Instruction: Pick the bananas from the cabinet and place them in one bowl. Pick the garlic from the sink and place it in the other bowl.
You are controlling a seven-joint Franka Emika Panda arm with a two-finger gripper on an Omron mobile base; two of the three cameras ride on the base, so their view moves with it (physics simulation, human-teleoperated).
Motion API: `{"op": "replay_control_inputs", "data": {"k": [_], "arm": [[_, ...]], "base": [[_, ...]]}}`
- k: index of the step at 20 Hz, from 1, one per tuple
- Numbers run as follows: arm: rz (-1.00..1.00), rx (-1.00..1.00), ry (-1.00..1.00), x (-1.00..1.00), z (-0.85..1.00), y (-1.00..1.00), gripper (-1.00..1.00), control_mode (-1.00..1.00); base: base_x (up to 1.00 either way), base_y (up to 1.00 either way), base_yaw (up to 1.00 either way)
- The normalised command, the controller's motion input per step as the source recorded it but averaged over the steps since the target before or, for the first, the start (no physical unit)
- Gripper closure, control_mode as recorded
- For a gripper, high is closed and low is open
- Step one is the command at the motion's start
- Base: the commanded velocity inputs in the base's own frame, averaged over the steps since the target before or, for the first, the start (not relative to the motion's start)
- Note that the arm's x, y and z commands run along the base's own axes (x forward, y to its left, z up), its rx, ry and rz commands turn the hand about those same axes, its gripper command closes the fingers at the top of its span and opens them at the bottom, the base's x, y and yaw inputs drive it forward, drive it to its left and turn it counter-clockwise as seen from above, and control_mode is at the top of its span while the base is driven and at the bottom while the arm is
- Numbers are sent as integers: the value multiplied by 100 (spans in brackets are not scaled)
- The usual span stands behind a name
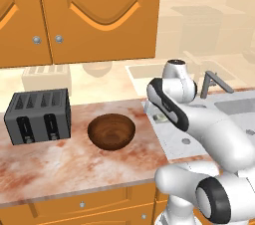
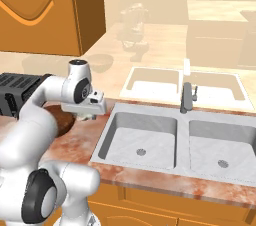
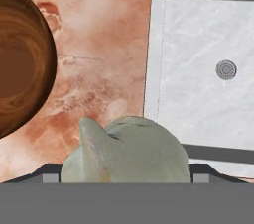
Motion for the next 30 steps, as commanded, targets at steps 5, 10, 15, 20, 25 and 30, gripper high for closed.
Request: {"op": "replay_control_inputs", "data": {"k": [5,10,15,20,25,30], "arm": [[6,1,4,0,0,66,100,-100],[5,0,3,0,0,70,100,-100],[4,0,1,7,-1,53,100,-100],[4,0,0,18,-6,45,100,-100],[4,0,0,22,-22,40,100,-100],[4,0,0,14,-29,26,100,-100]], "base": [[0,0,0],[0,0,0],[0,0,0],[0,0,0],[0,0,0],[0,0,0]]}}
